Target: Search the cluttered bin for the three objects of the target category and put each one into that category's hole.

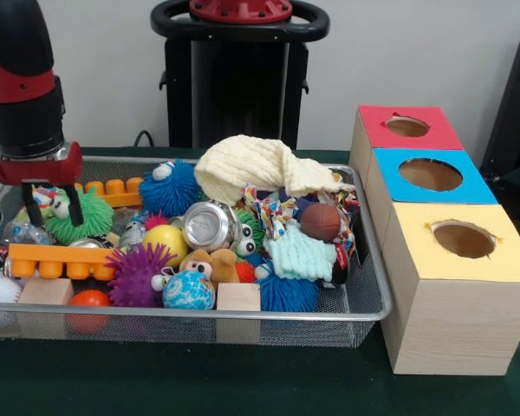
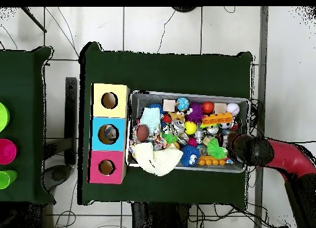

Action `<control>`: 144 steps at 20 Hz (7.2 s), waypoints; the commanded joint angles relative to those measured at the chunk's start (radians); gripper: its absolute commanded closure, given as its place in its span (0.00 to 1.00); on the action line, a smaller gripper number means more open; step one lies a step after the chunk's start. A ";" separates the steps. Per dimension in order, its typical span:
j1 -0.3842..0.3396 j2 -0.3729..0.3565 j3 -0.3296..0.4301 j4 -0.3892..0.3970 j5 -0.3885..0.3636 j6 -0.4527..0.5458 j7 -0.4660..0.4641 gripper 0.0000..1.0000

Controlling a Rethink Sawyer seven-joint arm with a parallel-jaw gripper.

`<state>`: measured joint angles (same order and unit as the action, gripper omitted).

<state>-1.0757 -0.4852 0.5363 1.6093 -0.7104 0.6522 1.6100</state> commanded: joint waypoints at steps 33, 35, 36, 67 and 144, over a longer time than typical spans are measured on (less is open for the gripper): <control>0.014 0.071 0.028 -0.109 -0.098 -0.050 -0.218 0.00; 0.020 0.091 0.027 -0.133 -0.104 -0.048 -0.223 0.00; 0.028 0.104 0.031 -0.161 -0.101 -0.033 -0.232 0.00; 0.051 0.152 0.012 -0.218 -0.140 0.156 -0.400 0.00; 0.072 -0.005 0.022 -0.127 -0.121 0.243 -0.539 0.00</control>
<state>-1.0117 -0.5494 0.5329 1.5169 -0.7898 0.7537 1.4243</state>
